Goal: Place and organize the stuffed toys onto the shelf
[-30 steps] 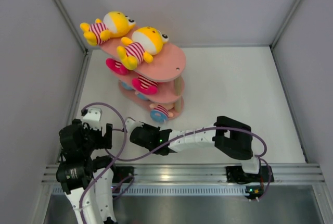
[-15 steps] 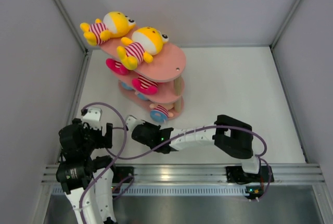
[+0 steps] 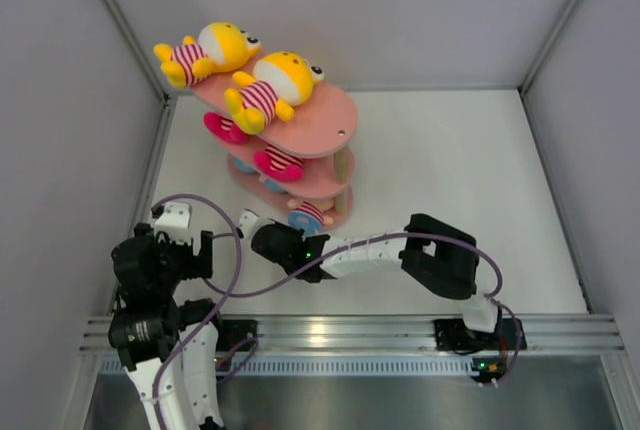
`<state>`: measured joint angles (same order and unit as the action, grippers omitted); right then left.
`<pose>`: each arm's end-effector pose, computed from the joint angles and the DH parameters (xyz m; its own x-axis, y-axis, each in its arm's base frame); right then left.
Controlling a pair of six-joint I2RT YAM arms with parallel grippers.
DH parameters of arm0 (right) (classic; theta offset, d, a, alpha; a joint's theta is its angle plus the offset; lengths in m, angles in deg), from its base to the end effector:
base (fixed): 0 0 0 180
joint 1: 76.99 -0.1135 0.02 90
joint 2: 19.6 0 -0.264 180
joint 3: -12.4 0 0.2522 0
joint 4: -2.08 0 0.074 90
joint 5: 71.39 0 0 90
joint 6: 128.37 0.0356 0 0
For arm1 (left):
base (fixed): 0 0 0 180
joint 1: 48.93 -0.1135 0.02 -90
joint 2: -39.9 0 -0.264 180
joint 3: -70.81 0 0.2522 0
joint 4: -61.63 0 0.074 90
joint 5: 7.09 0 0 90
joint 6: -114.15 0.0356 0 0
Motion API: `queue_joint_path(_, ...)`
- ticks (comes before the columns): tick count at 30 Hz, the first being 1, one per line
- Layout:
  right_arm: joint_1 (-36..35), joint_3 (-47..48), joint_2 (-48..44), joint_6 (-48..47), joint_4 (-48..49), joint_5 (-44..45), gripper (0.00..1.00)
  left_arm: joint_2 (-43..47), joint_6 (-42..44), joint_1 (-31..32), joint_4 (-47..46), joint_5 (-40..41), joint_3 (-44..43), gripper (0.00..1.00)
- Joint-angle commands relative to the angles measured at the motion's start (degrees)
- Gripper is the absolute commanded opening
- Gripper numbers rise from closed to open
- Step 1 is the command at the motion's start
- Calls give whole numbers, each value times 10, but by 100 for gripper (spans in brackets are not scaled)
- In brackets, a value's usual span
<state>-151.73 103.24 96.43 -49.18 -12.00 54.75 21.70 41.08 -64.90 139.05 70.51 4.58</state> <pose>0.1370 0.4224 0.1783 -0.0401 -0.7223 -0.6904 -0.6785 0.5269 -0.5119 0.0335 0.0016 0.3301 -0.4772 0.1593 -0.8642 0.0524 0.9868 0.1529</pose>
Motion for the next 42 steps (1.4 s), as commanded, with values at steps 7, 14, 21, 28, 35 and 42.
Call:
queue_joint_path(7, 31, -10, -5, -4, -27, 64, 9, -4, 32, -9, -67, 90, 4, 92)
queue_joint_path(14, 24, -52, -44, 3, -33, 75, 9, -8, 22, -9, -70, 104, -7, 92)
queue_joint_path(21, 34, -77, -65, 18, -36, 64, 8, -13, 41, -9, -42, 86, -37, 91)
queue_joint_path(28, 29, -54, -53, 21, -38, 53, 8, -10, 97, -9, -34, -77, -73, 91)
queue_joint_path(35, 28, -51, -50, 33, -33, 38, 24, -46, 183, -10, -7, -210, -98, 98)
queue_joint_path(42, 28, -54, -56, 34, -39, 40, 23, -52, 137, -10, -9, -145, -108, 98)
